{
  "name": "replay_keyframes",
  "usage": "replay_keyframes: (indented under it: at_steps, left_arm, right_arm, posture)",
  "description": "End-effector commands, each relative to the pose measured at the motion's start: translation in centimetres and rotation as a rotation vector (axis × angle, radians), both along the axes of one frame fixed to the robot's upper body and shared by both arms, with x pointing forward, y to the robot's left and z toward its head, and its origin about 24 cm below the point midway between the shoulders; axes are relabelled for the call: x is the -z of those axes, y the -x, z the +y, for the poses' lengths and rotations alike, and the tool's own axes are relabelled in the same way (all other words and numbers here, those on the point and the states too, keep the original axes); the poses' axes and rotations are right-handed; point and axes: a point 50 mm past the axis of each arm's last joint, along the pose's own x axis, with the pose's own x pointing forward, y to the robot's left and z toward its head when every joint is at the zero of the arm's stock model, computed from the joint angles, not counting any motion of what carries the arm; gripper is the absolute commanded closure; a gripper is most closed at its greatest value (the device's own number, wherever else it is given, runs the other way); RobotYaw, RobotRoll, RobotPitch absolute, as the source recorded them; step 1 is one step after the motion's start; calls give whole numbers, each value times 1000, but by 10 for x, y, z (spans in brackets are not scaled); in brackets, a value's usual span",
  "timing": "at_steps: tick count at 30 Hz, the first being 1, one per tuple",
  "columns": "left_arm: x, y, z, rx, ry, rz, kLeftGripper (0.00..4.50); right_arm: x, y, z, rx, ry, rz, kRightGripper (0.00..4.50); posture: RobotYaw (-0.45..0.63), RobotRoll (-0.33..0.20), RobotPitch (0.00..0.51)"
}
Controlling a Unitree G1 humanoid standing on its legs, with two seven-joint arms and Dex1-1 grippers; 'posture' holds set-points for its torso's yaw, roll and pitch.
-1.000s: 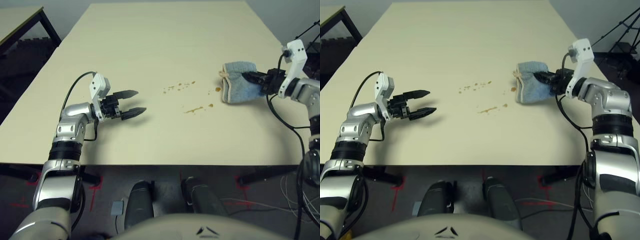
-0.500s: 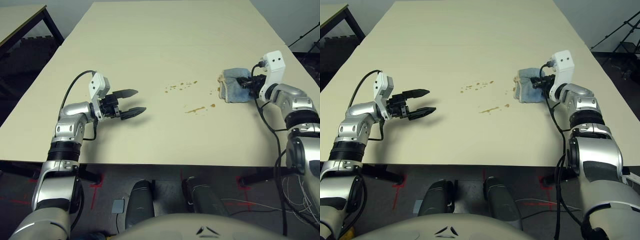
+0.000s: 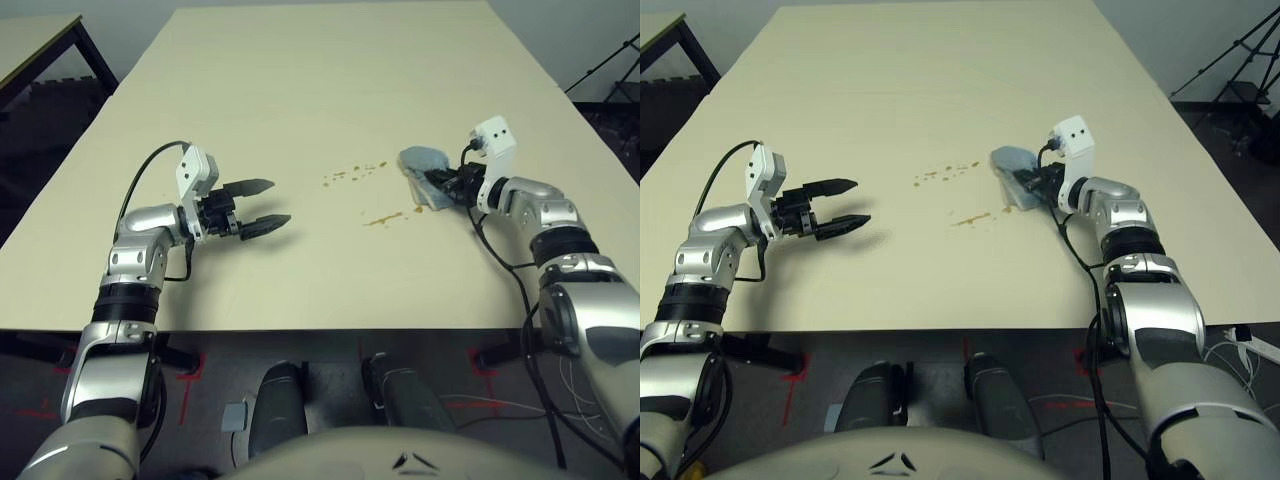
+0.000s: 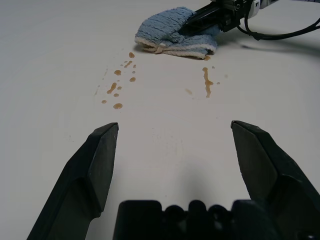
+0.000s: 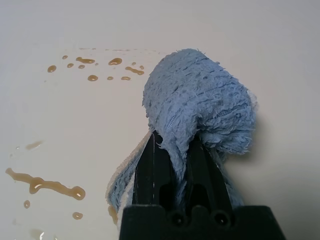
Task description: Wipe the water off the table with a rag.
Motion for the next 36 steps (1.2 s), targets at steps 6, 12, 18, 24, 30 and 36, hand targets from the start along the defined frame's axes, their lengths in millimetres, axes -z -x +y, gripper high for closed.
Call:
replay_keyframes:
  at_steps: [6, 12, 18, 24, 30, 36]
  left_arm:
    - [0, 1, -3, 8, -7, -6, 0]
    - [1, 1, -4, 11, -5, -7, 0]
    - [2, 1, -5, 14, -3, -4, 0]
    - [4, 1, -3, 17, 2, 20, 0]
    - [4, 2, 4, 24, -17, 39, 0]
    - [0, 1, 8, 12, -26, 30, 0]
  right_arm:
    - [-6, -6, -49, 320, 193, -59, 4500]
    - [-28, -3, -87, 440, 242, -114, 4500]
    - [-50, 9, -118, 441, 184, -91, 4500]
    - [-58, 28, -112, 186, 71, 87, 4500]
    - [-38, 43, -89, 115, 57, 158, 4500]
    - [-5, 47, -65, 113, 78, 198, 4500]
  posture:
    - [-153, 0, 72]
    - [-157, 0, 75]
    - [-162, 0, 81]
    - [-183, 0, 89]
    - [-194, 0, 93]
    - [-179, 0, 93]
